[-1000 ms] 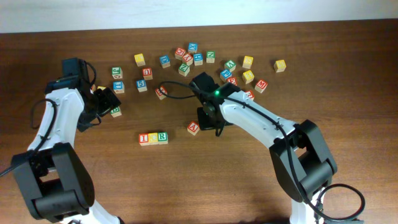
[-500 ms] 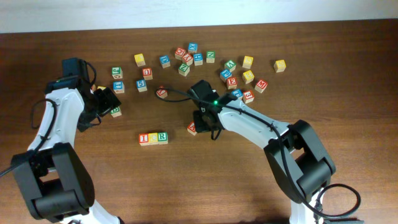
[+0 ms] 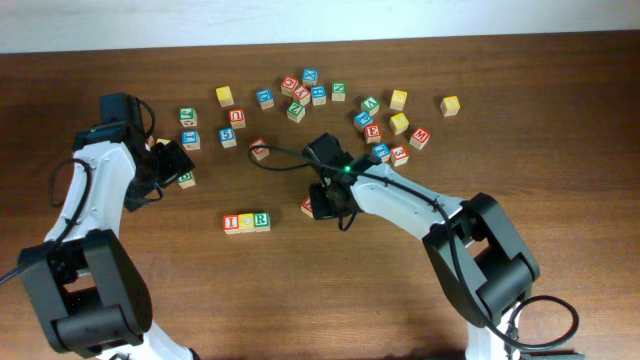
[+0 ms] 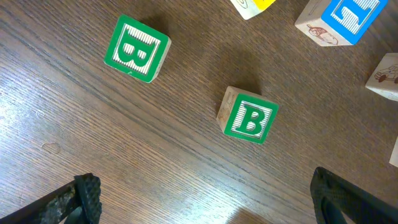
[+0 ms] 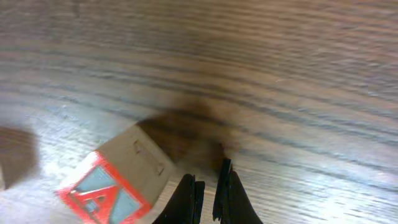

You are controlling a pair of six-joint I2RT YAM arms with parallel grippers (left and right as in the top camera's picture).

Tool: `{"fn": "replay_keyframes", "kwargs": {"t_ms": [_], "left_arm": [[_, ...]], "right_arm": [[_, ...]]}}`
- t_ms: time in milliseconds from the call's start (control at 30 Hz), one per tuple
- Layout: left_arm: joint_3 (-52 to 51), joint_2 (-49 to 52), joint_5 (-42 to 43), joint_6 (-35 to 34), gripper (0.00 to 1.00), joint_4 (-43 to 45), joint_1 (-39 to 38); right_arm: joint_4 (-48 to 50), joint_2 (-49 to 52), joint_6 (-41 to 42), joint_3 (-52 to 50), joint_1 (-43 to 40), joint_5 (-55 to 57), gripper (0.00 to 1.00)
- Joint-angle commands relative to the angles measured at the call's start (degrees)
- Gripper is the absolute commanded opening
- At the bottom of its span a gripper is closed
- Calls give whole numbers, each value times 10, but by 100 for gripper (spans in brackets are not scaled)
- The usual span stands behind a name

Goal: Spell out ICRA

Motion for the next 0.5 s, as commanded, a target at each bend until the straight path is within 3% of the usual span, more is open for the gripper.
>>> {"fn": "replay_keyframes", "kwargs": {"t_ms": [0, 300, 433, 467], "left_arm": [[5, 2, 0, 3, 99, 0, -1], [5, 2, 0, 3, 99, 0, -1], [5, 2, 0, 3, 99, 0, -1], [5, 2, 0, 3, 99, 0, -1]], "right_arm": [[14, 3, 7, -6, 14, -15, 4], [42, 3, 7, -6, 14, 63, 9], [51, 3, 7, -7, 14, 62, 9], [48, 3, 7, -7, 14, 62, 4]]}}
